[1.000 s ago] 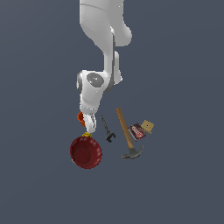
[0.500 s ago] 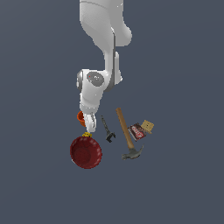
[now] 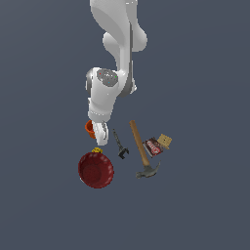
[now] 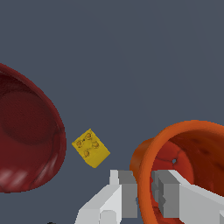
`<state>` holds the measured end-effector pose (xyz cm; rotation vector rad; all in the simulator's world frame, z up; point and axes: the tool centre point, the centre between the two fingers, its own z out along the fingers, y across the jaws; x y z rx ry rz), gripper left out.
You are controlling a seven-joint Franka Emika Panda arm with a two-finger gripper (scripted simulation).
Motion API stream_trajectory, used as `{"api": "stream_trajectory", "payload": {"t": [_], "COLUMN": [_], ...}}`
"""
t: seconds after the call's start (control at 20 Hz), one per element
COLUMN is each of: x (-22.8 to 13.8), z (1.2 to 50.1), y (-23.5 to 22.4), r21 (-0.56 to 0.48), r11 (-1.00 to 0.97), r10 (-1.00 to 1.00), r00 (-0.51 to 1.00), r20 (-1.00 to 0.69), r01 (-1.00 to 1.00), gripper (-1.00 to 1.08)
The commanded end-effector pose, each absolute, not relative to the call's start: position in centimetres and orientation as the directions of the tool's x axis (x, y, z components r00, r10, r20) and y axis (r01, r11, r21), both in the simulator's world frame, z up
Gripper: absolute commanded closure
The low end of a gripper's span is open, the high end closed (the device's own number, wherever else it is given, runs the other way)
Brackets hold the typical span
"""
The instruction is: Pick up a designated object from a clutter of objects.
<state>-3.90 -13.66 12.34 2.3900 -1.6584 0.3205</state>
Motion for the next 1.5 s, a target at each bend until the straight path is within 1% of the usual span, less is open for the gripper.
{"api": "stream_trajectory", "payload": {"t": [0.0,1.05,1.45], "x": [-3.3,3.1,5.4], "z": [14.3,33.9,40.4], "y": [-13.2,-8.9,-7.6], "r21": [0.050,0.048,0.048], "r11": [-0.343,-0.344,-0.343], "r10": [-0.892,-0.893,-0.892], "r00": [0.342,0.342,0.341], "r20": [0.297,0.293,0.295], "r01": [-0.938,-0.938,-0.938], "gripper": [1.08,1.08,1.08]}}
